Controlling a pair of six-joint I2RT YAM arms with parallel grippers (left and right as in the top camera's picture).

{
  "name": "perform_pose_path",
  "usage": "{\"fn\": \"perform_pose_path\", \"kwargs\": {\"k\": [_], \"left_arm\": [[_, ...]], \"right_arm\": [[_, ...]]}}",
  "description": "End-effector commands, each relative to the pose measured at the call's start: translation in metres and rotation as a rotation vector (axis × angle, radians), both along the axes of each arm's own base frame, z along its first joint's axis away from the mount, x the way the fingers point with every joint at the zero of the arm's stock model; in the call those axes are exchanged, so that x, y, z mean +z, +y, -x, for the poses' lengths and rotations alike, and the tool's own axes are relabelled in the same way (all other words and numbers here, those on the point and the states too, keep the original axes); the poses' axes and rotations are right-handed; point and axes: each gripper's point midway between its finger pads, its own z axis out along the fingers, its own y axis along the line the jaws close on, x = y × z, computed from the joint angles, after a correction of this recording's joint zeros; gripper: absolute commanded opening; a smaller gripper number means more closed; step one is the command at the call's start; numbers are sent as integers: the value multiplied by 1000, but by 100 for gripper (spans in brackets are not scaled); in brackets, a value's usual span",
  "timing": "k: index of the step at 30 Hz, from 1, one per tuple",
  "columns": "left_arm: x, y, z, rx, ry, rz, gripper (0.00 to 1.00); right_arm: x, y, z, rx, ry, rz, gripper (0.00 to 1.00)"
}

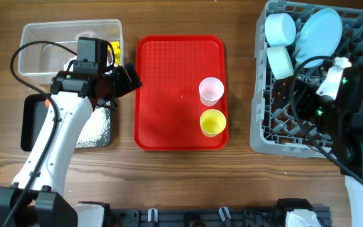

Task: Sort waste into correct bins and load items into the dishwasher rack
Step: 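Reach the left gripper over the red tray toward the pink cup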

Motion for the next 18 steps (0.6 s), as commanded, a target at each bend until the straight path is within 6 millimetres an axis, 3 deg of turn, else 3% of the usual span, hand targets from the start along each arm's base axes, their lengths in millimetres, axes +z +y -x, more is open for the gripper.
{"fn": "perform_pose_path", "kwargs": {"k": [1,2,3,4,6,9,13,15,18], "left_arm": [[10,-16,-4,-50,-36,84,67],[12,-20,-4,-61,-38,105,64],[12,-21,-4,-64,-40,112,88],[13,-23,-5,-61,-41,124,100],[12,-34,1,-82,-16,180,100],[14,-66,1,-178,-29,243,100],[11,-134,-2,-417,-122,239,100],[-8,-169,-2,-514,-129,207,100],[-53,-175,-6,-512,-45,131,100]], "right_arm": [[7,15,9,131,-20,5,100],[7,15,11,140,-17,14,100],[7,15,12,148,-23,24,100],[9,14,11,142,-31,29,100],[12,14,8,142,-50,30,100],[18,14,2,141,-84,32,100],[21,13,-1,138,-100,37,100],[20,13,0,136,-94,39,100],[17,11,2,131,-79,44,100]]}}
